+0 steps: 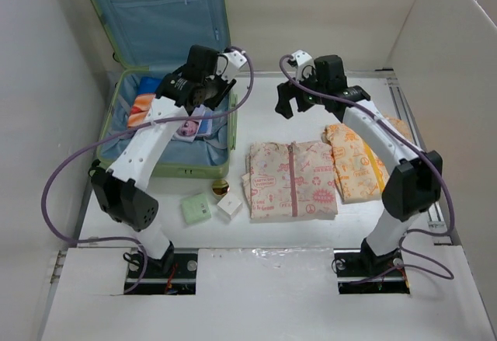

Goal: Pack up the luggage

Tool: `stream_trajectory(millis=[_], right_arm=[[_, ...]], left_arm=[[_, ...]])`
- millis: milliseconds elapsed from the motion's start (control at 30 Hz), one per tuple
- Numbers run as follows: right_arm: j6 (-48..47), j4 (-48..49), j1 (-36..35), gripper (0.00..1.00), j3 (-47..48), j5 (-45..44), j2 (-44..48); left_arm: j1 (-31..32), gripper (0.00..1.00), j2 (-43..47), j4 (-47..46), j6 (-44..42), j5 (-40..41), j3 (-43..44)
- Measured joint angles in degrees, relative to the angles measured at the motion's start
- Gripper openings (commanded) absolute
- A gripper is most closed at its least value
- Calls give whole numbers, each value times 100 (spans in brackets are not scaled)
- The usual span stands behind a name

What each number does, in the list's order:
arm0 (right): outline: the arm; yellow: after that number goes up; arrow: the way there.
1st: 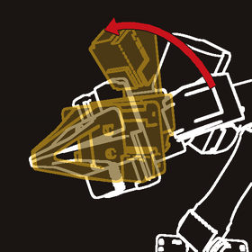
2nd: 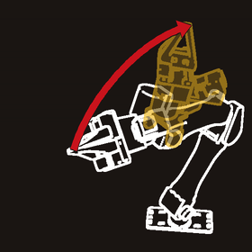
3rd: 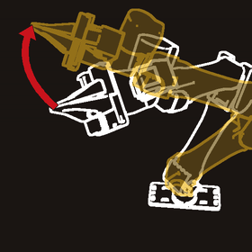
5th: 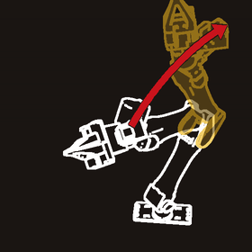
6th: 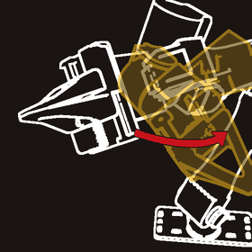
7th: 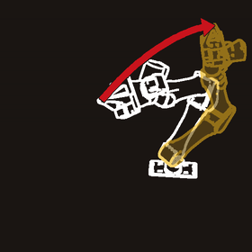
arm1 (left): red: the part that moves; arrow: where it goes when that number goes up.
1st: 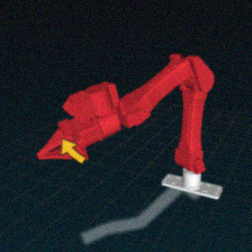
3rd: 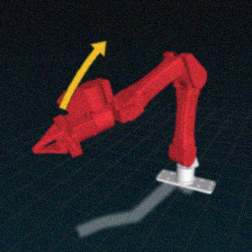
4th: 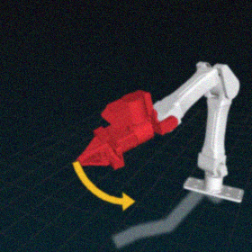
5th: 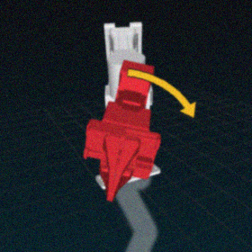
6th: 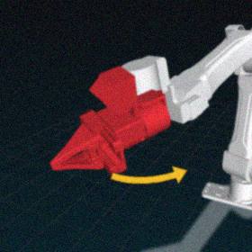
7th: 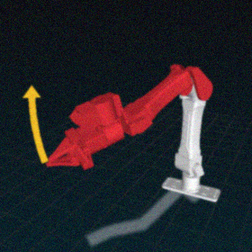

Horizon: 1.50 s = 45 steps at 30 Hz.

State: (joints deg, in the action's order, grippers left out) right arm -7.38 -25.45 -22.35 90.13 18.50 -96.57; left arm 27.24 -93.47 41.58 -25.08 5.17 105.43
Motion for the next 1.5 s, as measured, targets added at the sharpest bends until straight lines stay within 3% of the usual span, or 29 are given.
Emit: stream_trajectory(millis=[200, 433, 733, 833, 933, 967, 1100, 1167, 1233, 1500], right_arm=[[-66, -131, 195, 100, 671, 332, -883], [-192, -481, 433, 100, 1189, 601, -1386], [-229, -551, 813, 100, 964, 531, -1392], [-229, -562, 813, 100, 942, 448, -1392], [-227, -564, 811, 100, 966, 426, -1392], [-227, -601, 809, 100, 988, 420, -1401], [-208, -719, 809, 100, 1182, 415, -1460], [-188, -748, 809, 100, 1220, 415, -1460], [-175, -767, 809, 100, 1244, 415, -1460], [-160, -859, 809, 100, 1248, 417, -1460]], left_arm=[[-741, 0, -992, 426, 46, -678, 122], [-957, 0, -2535, 1034, -57, -1834, 1285], [-1176, 0, -3971, 1250, -81, -1853, 2966], [-1274, 19, -4389, 1088, -74, -1845, 3126], [-1281, 28, -4417, 577, -59, -1969, 2885], [-1263, 42, -4374, 358, -59, -2015, 2743], [-1257, 77, -4360, -66, 57, -1945, 2579], [-1362, 86, -4360, -208, 214, -1784, 2575], [-1425, 93, -4363, -520, 435, -1532, 2557], [-1528, 100, -4345, -1397, 1130, -1051, 2553]])
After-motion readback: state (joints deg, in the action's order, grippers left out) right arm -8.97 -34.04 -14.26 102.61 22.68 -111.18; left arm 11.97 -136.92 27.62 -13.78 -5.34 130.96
